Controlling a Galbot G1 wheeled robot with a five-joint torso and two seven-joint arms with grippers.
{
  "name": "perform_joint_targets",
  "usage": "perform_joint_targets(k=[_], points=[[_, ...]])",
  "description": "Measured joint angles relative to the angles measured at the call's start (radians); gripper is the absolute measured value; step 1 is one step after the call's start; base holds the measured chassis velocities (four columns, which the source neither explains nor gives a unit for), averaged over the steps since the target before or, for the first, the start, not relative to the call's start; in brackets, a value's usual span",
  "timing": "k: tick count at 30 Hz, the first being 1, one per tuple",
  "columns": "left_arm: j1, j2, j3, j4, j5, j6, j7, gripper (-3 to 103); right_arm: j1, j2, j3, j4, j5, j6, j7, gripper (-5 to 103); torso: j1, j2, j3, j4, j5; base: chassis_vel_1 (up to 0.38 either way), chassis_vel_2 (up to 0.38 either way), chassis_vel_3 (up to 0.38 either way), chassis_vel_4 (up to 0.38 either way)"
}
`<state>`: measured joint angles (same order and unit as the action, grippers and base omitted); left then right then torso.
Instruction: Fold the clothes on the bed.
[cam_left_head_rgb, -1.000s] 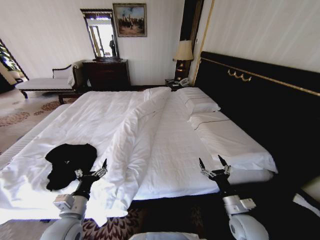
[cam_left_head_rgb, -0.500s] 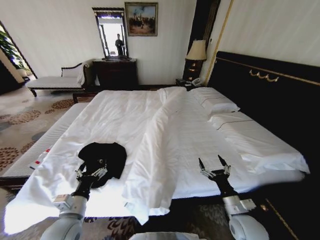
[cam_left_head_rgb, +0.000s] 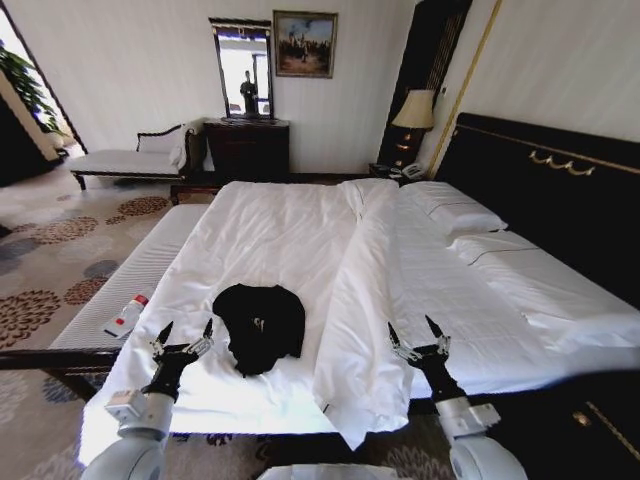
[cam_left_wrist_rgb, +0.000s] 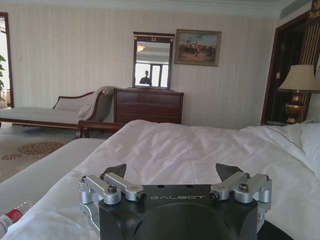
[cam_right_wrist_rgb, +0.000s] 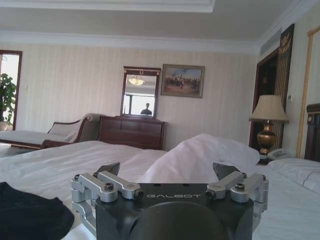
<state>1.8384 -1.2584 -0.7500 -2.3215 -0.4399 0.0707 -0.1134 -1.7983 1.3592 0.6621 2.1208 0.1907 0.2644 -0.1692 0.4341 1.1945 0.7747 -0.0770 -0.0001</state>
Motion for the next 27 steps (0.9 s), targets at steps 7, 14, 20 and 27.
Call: perform_joint_targets(k=[7, 14, 20, 27], points=[[0.003, -0.004, -0.003, -0.002, 0.0, -0.001, 0.001, 100, -0.001, 0.009, -0.036, -0.053, -0.008, -0.022, 0.053, 100, 0.0, 0.0, 0.0, 0.0, -0.0001, -0.089, -0.012, 0.058, 0.002], [0.003, -0.007, -0.004, 0.004, -0.001, -0.002, 0.001, 100, -0.024, 0.012, -0.072, -0.048, -0.003, -0.022, 0.038, 100, 0.0, 0.0, 0.0, 0.0001, -0.0011, -0.008, -0.005, 0.003, 0.0], [0.0, -0.007, 0.0, 0.004, -0.002, -0.003, 0.0, 100, -0.033, 0.02, -0.104, -0.042, -0.015, -0.02, 0.024, 100, 0.0, 0.0, 0.0, 0.0001, -0.0004, 0.0, 0.0, 0.0, 0.0], [0.004, -0.006, -0.003, 0.002, -0.008, -0.003, 0.001, 100, -0.006, 0.021, -0.067, -0.093, -0.049, -0.016, 0.045, 100, 0.0, 0.0, 0.0, 0.0001, -0.0004, 0.0, 0.0, 0.0, 0.0]])
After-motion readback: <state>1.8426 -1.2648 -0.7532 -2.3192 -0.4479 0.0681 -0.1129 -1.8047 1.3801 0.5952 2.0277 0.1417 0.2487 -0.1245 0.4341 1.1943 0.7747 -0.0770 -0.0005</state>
